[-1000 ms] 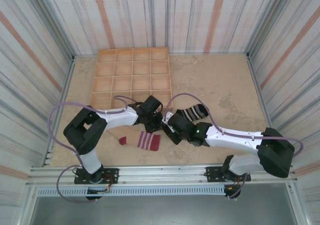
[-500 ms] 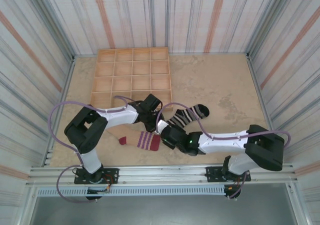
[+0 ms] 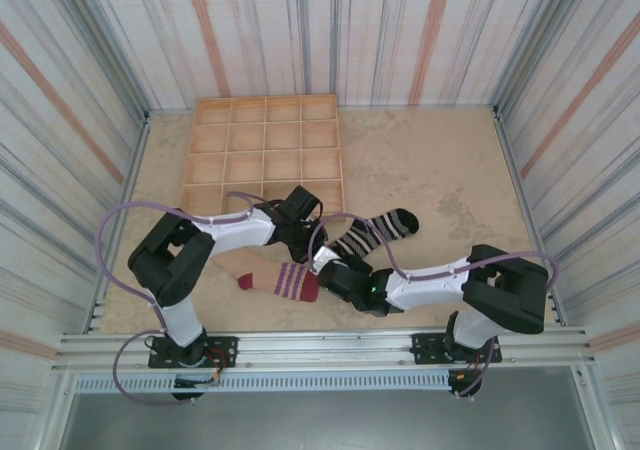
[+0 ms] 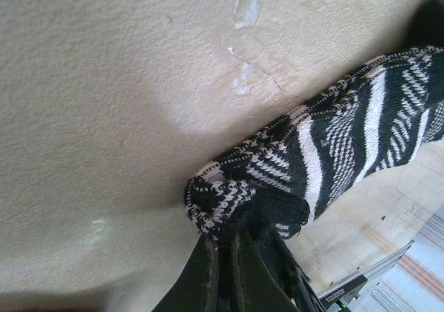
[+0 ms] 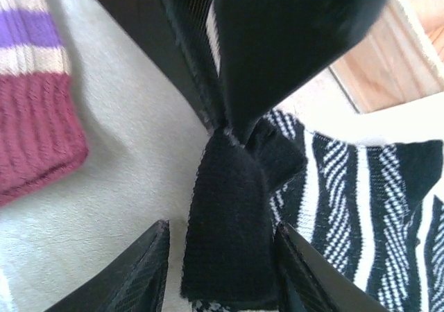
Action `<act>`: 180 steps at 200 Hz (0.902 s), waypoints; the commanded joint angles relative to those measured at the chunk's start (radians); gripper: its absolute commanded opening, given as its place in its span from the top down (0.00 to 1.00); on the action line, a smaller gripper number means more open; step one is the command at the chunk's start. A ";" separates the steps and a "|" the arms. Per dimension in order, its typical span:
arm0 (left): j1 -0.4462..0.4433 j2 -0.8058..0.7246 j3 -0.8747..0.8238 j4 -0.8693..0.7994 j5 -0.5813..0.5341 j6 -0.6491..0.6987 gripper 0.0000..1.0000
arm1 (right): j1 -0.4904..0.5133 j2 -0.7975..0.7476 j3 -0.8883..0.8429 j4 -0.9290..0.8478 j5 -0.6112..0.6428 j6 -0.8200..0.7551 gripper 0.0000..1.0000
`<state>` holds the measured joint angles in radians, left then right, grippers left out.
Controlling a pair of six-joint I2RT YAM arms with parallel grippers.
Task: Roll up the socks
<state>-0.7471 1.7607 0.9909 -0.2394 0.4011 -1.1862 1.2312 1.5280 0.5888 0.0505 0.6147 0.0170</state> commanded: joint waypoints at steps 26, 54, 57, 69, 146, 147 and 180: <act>0.007 0.013 -0.001 0.001 0.022 -0.017 1.00 | 0.016 0.033 0.017 0.002 0.061 0.057 0.60; 0.006 0.011 -0.008 0.009 0.022 -0.023 1.00 | 0.011 0.042 0.019 0.012 0.063 0.052 0.64; 0.006 0.011 -0.009 0.009 0.021 -0.025 1.00 | 0.010 0.043 0.019 0.014 0.063 0.052 0.65; 0.006 0.010 -0.011 0.014 0.024 -0.027 1.00 | 0.008 0.049 0.019 0.019 0.058 0.051 0.67; 0.003 -0.030 -0.044 0.064 -0.008 -0.050 0.79 | -0.061 0.029 -0.005 0.041 -0.084 0.095 1.00; 0.002 -0.032 -0.044 0.064 -0.009 -0.050 0.77 | -0.063 0.028 -0.007 0.042 -0.091 0.095 1.00; 0.002 -0.073 -0.044 0.063 -0.027 -0.038 0.39 | -0.133 -0.055 -0.064 0.073 -0.229 0.142 1.00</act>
<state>-0.7448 1.7535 0.9581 -0.1753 0.3828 -1.2316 1.1465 1.5303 0.5655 0.1150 0.5205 0.0914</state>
